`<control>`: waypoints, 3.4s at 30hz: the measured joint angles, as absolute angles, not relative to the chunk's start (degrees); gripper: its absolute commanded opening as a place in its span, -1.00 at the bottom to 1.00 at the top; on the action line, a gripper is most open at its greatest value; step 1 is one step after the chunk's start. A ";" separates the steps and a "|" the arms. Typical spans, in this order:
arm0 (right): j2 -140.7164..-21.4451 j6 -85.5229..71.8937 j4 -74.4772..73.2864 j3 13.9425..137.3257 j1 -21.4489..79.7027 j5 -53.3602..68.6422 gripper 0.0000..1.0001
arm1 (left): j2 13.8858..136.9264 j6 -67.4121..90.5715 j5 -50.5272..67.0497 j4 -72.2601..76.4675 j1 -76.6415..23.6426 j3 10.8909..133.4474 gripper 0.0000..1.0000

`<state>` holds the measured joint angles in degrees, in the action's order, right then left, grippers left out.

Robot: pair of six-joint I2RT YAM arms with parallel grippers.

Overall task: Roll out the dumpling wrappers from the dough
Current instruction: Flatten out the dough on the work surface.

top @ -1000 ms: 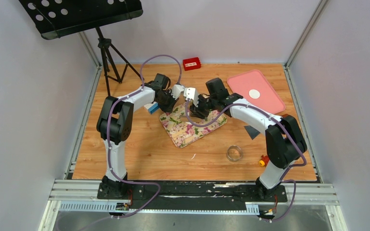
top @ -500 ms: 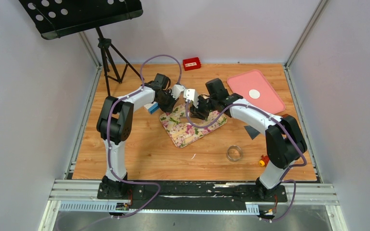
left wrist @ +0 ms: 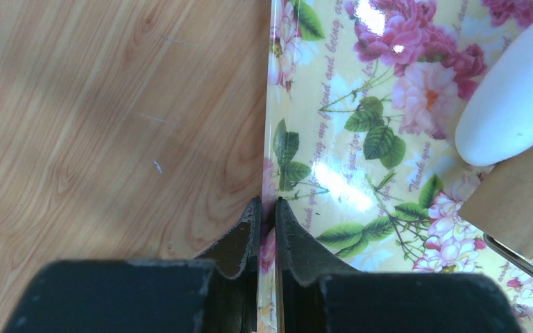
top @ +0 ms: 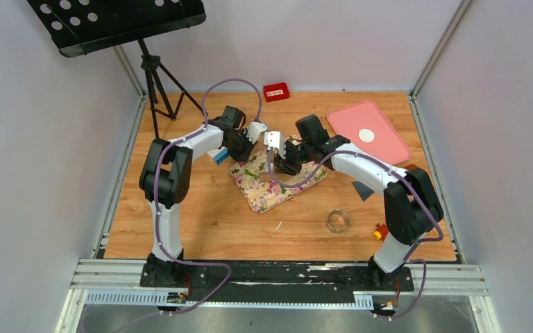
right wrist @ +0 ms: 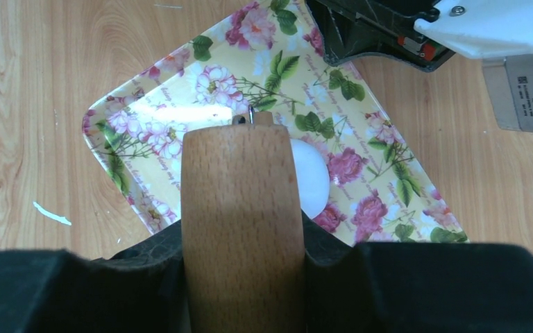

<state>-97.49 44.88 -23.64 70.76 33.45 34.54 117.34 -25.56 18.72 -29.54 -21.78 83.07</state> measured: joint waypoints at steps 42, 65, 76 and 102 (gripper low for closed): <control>-90.94 -6.20 -9.67 66.63 27.62 21.76 -1.00 | 118.28 -25.65 15.35 -31.92 -23.55 85.10 -1.00; -97.17 -5.34 -10.11 69.06 33.56 9.91 -1.00 | 118.24 -25.65 15.38 -31.92 -23.55 85.08 -1.00; -98.43 -0.80 -10.61 70.19 35.57 7.90 -1.00 | 118.24 -25.65 15.38 -31.92 -23.53 85.08 -1.00; -98.61 9.17 -10.70 69.76 42.76 4.80 -1.00 | 118.08 -25.65 15.38 -31.59 -23.53 84.79 -1.00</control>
<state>-98.61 9.17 -10.70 69.76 42.76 4.80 118.08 -25.65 15.38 -31.59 -23.53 84.79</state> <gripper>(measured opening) 0.328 0.137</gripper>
